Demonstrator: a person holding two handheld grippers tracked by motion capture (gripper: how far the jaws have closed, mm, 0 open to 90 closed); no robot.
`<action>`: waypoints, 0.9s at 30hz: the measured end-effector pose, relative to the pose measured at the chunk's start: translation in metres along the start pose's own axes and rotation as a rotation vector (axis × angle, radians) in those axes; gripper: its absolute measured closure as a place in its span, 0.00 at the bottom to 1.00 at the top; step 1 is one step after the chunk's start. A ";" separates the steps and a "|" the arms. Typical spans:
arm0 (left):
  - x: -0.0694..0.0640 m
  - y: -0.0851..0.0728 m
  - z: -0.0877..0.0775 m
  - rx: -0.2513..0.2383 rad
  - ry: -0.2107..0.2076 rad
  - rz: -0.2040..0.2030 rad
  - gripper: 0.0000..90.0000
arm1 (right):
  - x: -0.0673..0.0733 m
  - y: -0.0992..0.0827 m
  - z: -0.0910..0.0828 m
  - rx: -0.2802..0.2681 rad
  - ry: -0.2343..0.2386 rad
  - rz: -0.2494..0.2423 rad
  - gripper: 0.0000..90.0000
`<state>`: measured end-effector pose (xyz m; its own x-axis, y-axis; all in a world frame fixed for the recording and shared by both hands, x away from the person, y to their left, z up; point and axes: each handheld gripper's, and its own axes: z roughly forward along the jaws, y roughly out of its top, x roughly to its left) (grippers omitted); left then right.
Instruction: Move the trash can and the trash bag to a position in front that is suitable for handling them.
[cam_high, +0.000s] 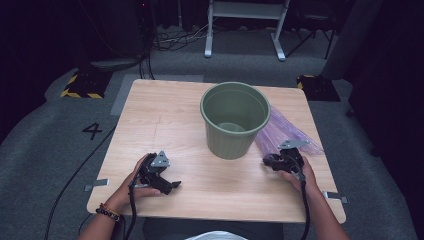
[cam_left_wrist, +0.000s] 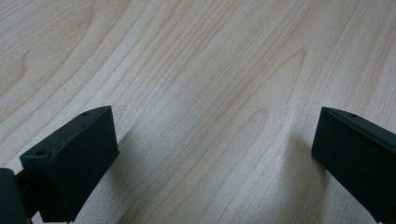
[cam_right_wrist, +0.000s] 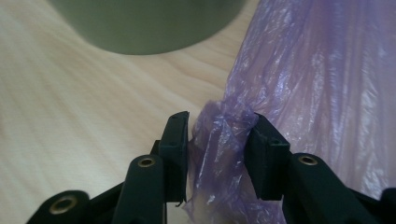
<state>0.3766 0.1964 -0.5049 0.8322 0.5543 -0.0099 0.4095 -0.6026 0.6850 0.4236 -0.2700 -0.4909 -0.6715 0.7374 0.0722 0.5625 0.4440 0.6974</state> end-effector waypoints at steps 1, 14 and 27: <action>0.000 0.000 0.000 0.000 0.000 0.000 0.00 | 0.005 0.000 0.001 0.002 0.016 -0.007 0.63; 0.000 0.000 0.000 0.000 0.000 0.000 0.00 | 0.049 0.014 -0.024 -0.036 0.053 -0.152 0.40; 0.000 0.000 0.000 0.000 0.000 0.000 0.00 | 0.014 0.012 -0.086 -0.139 -0.195 -0.213 0.39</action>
<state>0.3767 0.1964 -0.5049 0.8325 0.5539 -0.0099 0.4092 -0.6029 0.6849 0.3794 -0.2979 -0.4207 -0.6547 0.7248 -0.2144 0.3385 0.5348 0.7742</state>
